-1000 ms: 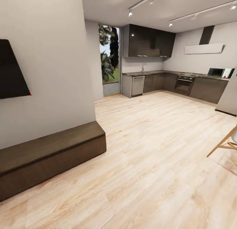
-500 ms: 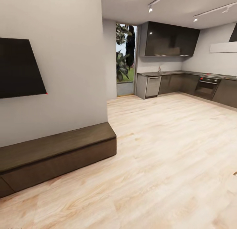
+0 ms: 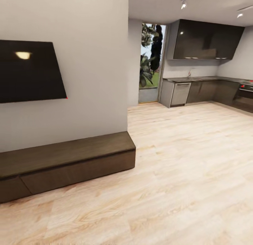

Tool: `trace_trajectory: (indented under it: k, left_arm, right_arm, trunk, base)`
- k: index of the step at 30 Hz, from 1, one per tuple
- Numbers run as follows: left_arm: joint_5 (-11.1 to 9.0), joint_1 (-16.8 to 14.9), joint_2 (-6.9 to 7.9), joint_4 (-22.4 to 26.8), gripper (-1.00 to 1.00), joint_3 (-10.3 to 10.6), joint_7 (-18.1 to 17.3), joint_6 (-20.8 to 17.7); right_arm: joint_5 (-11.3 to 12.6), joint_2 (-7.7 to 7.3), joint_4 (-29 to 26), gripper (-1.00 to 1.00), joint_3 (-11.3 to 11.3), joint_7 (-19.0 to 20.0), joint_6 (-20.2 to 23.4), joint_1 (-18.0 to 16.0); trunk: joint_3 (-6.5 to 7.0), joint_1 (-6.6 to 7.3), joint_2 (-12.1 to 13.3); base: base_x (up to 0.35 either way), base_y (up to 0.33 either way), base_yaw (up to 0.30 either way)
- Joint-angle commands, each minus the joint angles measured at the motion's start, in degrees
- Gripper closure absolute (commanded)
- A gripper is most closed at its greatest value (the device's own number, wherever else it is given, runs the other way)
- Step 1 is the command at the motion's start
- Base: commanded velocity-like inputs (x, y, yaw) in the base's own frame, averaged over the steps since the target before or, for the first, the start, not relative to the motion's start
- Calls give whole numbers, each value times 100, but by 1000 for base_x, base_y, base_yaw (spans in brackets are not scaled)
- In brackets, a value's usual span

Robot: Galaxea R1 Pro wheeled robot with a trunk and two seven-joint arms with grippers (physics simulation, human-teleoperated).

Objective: Place each of the two pumpkins and all three candles from the living room inside a cabinet in the living room (use any cabinet), then make sure every cabinet is closed, and position the cauldron so it is next to a table in the living room.

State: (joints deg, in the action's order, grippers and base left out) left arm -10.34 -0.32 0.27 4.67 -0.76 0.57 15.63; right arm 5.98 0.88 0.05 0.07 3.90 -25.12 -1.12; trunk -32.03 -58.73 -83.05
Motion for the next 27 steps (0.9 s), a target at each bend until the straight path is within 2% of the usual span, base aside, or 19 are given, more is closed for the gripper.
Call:
trace_trajectory:
  k: [1,6,27]
  left_arm:
    - [-8,-3,93,-66,-100,0,0,17]
    - [20,-3,210,-89,-100,14,-4,24]
    - [12,-4,211,-90,-100,28,-4,24]
  right_arm:
    - [61,0,4,-100,2,41,-19,-2]
    - [61,0,4,-100,2,41,-19,-2]
    - [61,0,4,-100,2,41,-19,-2]
  trunk:
    - [-7,0,-3]
    - [-15,0,-3]
    - [-59,0,-3]
  base:
    - [1,-1,275]
    - [0,0,275]
    - [0,0,275]
